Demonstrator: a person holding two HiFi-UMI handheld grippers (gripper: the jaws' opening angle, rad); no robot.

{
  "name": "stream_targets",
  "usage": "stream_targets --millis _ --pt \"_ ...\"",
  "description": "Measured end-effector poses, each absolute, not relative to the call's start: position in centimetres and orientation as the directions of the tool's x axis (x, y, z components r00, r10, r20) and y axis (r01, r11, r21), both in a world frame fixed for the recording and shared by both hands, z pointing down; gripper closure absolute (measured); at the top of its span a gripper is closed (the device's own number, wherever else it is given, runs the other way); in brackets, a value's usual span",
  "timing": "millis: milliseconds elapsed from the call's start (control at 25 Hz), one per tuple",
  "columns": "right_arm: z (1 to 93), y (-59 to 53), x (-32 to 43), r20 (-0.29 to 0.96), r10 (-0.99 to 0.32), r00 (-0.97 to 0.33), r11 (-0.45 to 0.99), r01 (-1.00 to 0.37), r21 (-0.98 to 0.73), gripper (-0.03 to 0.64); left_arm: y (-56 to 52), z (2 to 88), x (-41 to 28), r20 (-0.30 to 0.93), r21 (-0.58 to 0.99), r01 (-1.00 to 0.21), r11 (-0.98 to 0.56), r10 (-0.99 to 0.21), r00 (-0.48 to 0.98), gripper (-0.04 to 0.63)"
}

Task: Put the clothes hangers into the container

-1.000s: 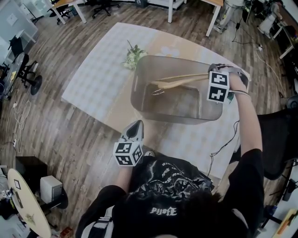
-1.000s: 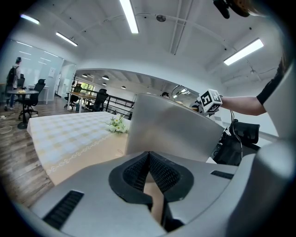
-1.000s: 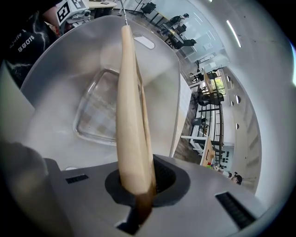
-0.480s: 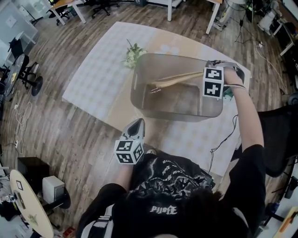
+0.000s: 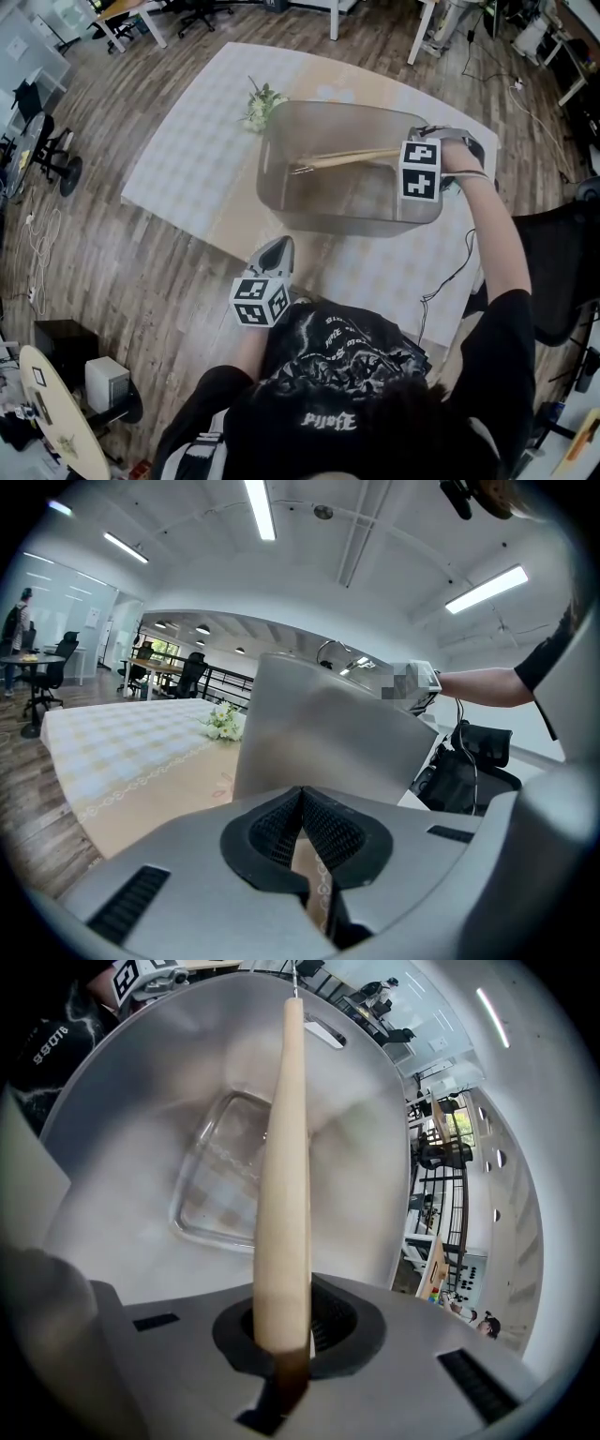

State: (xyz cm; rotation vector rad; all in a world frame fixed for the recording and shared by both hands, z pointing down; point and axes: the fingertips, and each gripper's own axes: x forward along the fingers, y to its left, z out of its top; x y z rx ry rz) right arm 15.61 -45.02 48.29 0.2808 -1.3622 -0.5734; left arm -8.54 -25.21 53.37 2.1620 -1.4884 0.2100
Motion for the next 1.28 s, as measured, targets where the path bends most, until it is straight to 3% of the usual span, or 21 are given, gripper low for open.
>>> stream_targets --millis 360,1080,1160,1280 --pt "48.6 -42.8 15.6 0.808 -0.58 0.103 0.802 0.25 0.543 0.563 -23.9 53.7 -8.7 0.399 0.324 -0.907 -0.267 -0.831 0.388 0.575" --pt "49.8 -40.4 15.8 0.841 -0.53 0.105 0.841 0.197 0.505 0.535 -23.2 54.5 -8.1 0.403 0.325 -0.897 -0.299 -0.814 0.418 0.575" --pt "49.9 -40.0 15.8 0.853 -0.511 0.105 0.853 0.188 0.488 0.511 -23.2 54.6 -8.1 0.405 0.326 -0.897 -0.3 -0.813 0.419 0.575" --pt "50.0 -39.4 15.5 0.878 -0.47 0.091 0.878 0.152 0.455 0.403 -23.2 54.7 -8.1 0.407 0.328 -0.896 -0.3 -0.811 0.421 0.575"
